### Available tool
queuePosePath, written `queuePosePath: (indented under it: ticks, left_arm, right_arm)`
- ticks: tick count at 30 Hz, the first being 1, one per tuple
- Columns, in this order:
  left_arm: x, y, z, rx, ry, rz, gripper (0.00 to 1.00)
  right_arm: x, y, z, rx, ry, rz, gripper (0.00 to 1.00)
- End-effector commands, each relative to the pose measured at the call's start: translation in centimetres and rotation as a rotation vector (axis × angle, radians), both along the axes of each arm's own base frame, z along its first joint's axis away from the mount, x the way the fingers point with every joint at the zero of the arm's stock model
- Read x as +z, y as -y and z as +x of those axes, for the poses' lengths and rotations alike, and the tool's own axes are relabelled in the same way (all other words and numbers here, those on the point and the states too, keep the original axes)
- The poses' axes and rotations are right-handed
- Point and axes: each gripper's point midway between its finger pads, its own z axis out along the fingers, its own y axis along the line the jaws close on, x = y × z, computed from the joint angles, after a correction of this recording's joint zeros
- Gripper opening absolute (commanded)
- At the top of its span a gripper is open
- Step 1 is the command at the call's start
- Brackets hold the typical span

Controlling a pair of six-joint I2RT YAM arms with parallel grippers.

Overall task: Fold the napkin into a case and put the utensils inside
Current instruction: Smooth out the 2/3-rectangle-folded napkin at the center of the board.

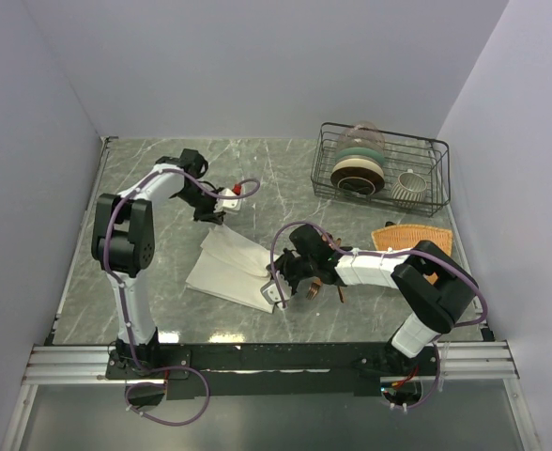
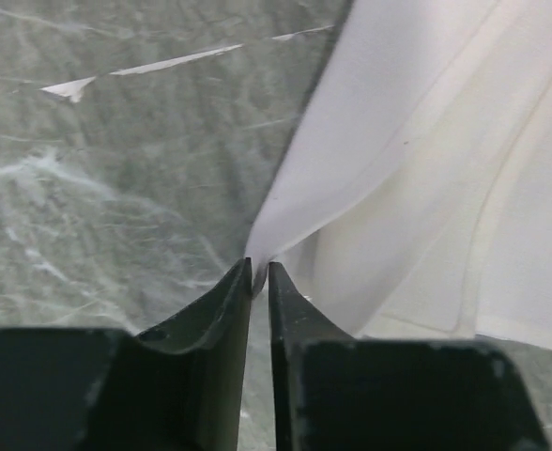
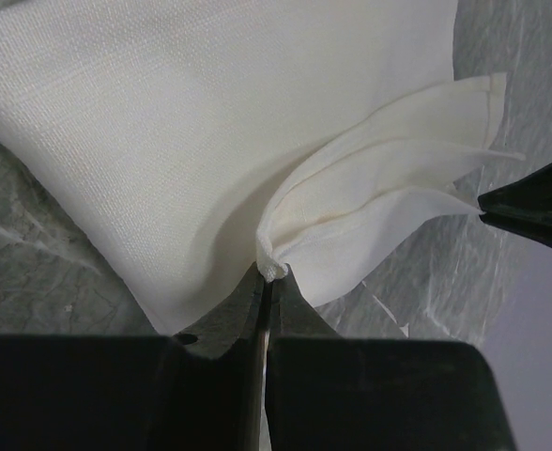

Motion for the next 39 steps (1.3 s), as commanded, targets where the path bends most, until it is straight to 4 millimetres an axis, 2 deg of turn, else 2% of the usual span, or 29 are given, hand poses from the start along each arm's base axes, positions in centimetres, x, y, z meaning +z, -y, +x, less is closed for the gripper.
queuePosePath:
  ticks: [1, 2, 4, 6, 7, 9, 10, 11, 13, 17, 21, 27, 28, 29, 31, 32, 35, 39]
  left_arm:
    - [1.3, -0.1, -1.0, -0.044, 0.029, -0.021, 0.16]
    - [1.3, -0.2, -1.6, -0.039, 0.022, -0.026, 0.13]
    - [2.9, -0.4, -1.8, -0.017, 0.051, -0.048, 0.11]
    - [3.0, -0.9, -2.9, -0.013, 0.039, -0.048, 0.08]
    - [3.8, -1.1, -3.4, -0.014, 0.055, -0.048, 0.08]
    - [3.3, -1.5, -4.7, -0.018, 0.039, -0.037, 0.06]
    - [3.7, -1.8, -4.9, -0.013, 0.056, -0.028, 0.04]
    - [3.2, -2.0, -5.5, -0.006, 0.046, -0.022, 0.01]
    - [3.1, -2.4, -5.9, 0.007, 0.046, -0.005, 0.01]
    - [2.0, -3.0, -7.2, 0.018, -0.007, 0.023, 0.01]
    - [2.2, -3.0, -8.1, 0.058, -0.069, 0.014, 0.01]
    - [0.0, -3.9, -9.1, 0.077, -0.081, 0.058, 0.01]
    - [-0.5, -4.0, -9.2, 0.083, -0.084, 0.061, 0.01]
    - [-0.8, -4.0, -9.1, 0.089, -0.086, 0.064, 0.01]
    - [-1.5, -4.2, -9.4, 0.105, -0.101, 0.074, 0.01]
    - [-1.7, -4.2, -9.3, 0.112, -0.096, 0.074, 0.01]
    - [-2.4, -4.2, -9.4, 0.138, -0.116, 0.071, 0.01]
    - [-2.9, -4.0, -9.8, 0.181, -0.155, 0.060, 0.01]
  right_arm:
    - [2.6, -1.3, 1.0, 0.017, 0.042, 0.066, 0.00]
    - [2.6, -1.3, 0.9, 0.018, 0.041, 0.065, 0.00]
    - [3.0, -1.2, 1.0, 0.010, 0.041, 0.071, 0.00]
    - [3.2, -1.1, 0.7, 0.011, 0.033, 0.068, 0.00]
    - [3.5, -1.0, 0.6, 0.012, 0.036, 0.071, 0.00]
    - [3.3, -0.7, 0.4, 0.011, 0.026, 0.064, 0.00]
    - [3.5, -0.7, 0.2, 0.013, 0.028, 0.066, 0.00]
    - [3.4, -0.5, 0.1, 0.011, 0.023, 0.063, 0.00]
    - [3.5, -0.4, -0.2, 0.015, 0.017, 0.064, 0.00]
    - [2.3, 0.1, -0.9, 0.017, -0.007, 0.037, 0.00]
    - [1.5, 0.3, -1.1, 0.006, -0.016, 0.024, 0.00]
    - [0.2, 1.2, -1.6, 0.010, -0.005, 0.002, 0.00]
    - [0.1, 1.3, -1.6, 0.008, -0.002, 0.001, 0.04]
    - [0.1, 1.4, -1.5, -0.004, -0.008, -0.001, 0.14]
    - [0.4, 1.4, -1.2, -0.024, -0.019, -0.004, 0.22]
    - [0.6, 1.4, -1.2, -0.045, -0.038, -0.002, 0.38]
    - [1.7, 1.5, -0.8, -0.107, -0.077, 0.008, 0.60]
    - [4.1, 2.2, -1.0, -0.215, -0.171, 0.040, 0.68]
